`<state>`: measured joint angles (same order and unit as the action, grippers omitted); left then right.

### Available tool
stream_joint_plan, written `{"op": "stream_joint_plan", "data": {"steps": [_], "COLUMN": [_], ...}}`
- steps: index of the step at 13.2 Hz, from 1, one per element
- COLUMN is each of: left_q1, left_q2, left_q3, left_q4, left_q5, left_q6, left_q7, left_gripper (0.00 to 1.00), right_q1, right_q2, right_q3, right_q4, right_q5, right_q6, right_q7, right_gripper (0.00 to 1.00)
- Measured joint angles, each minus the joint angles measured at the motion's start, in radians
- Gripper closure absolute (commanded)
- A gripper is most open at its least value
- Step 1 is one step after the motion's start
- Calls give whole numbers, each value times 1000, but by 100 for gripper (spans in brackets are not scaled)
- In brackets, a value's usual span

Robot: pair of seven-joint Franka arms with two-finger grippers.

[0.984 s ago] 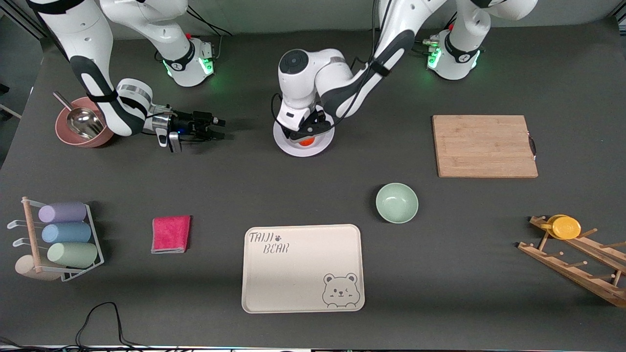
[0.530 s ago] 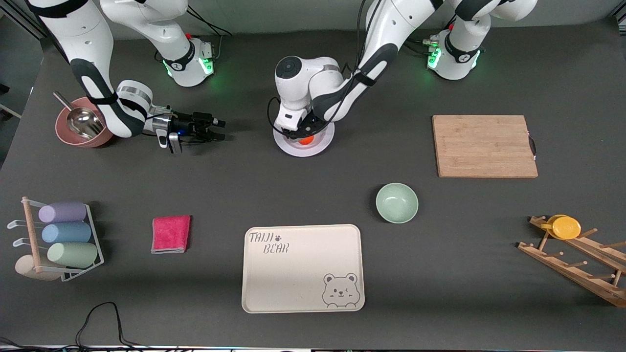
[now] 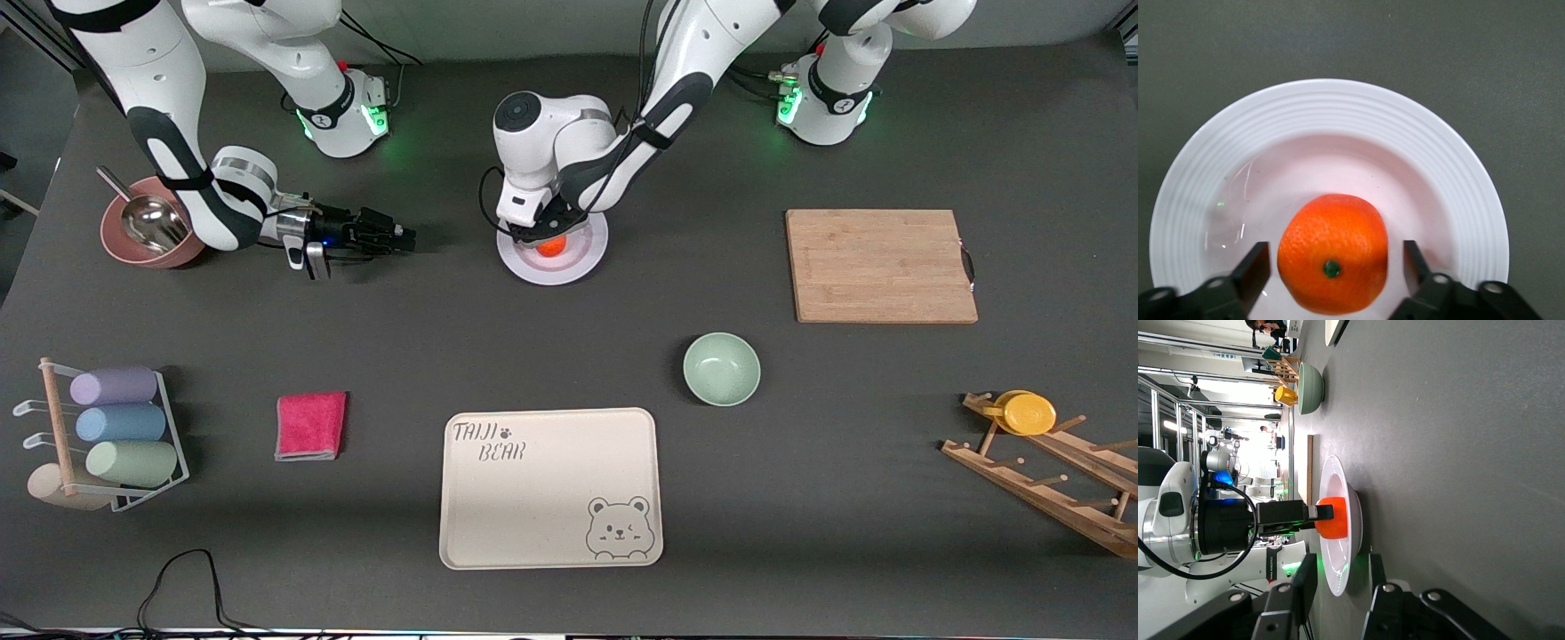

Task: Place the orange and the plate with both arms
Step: 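Lower the orange onto the plate and open the left gripper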

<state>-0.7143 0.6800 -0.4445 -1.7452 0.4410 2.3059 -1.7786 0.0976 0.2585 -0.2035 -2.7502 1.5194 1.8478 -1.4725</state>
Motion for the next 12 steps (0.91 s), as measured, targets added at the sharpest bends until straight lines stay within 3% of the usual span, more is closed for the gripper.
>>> {"op": "stream_joint_plan", "data": {"steps": [3,8,12], "left_q1": [38,212,441], "left_q2": [-36,-191,-346], "left_q3": [11,13,19], "left_q4": [10,20,30], "left_q5": [6,1,-96], "left_q6": [-76,-197,-329], "left_q7": [97,352,845], "left_gripper": [0,0,0], "right_q1": [0,2,3], "right_q2": [5,29,44], "right_q3": [0,2,4], "right_q4": [0,0,1], "right_q5": [0,30,40], "right_q6": [0,0,-2], "right_q7": [0,-23,-38], "right_gripper": [62,62,62]}}
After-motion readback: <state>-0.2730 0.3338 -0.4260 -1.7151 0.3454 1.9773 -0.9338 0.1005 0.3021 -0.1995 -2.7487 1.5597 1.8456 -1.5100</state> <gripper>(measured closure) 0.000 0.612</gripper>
